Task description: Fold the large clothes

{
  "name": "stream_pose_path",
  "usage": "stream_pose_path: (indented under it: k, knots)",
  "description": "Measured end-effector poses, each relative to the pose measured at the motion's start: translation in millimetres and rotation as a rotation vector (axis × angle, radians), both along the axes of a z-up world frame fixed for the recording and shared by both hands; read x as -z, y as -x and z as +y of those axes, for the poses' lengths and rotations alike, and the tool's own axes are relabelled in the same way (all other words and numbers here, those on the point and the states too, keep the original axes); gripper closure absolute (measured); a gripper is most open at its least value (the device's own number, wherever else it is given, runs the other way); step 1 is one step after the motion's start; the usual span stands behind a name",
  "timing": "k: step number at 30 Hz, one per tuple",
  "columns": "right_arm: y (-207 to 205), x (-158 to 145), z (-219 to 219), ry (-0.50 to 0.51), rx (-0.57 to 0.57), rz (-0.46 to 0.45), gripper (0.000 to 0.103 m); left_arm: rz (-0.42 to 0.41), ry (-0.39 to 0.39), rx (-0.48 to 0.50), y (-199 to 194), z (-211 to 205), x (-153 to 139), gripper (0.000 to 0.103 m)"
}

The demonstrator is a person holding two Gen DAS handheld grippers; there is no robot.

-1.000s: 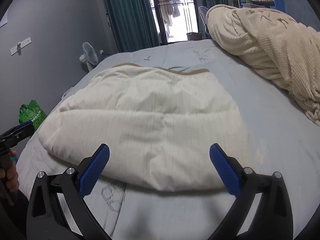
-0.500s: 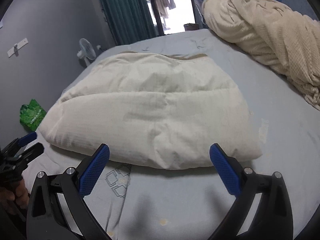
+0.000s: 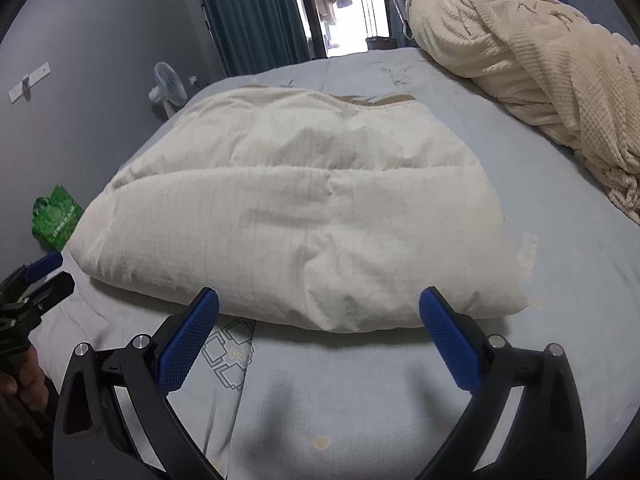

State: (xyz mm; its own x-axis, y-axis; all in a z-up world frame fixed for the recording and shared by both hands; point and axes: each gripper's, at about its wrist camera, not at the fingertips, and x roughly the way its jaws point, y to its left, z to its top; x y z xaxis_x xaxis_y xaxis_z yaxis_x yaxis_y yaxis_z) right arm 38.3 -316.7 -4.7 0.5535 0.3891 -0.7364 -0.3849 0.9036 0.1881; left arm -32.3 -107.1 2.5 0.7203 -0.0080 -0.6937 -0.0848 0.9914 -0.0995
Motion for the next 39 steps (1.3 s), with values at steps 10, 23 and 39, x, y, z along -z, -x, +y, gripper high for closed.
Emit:
stream_pose_path:
  k: [10, 23, 39]
  knots:
    - [1, 1, 1, 0.010, -0.001, 0.002, 0.007, 0.018, 0.008, -0.009, -2, 3, 3, 0.008]
    - [1, 2, 2, 0.018, -0.003, 0.003, 0.007, 0.032, 0.007, -0.036, -4, 9, 7, 0.008]
    - [2, 2, 2, 0.019, -0.006, 0.002, 0.007, 0.045, 0.000, -0.043, -5, 10, 10, 0.008]
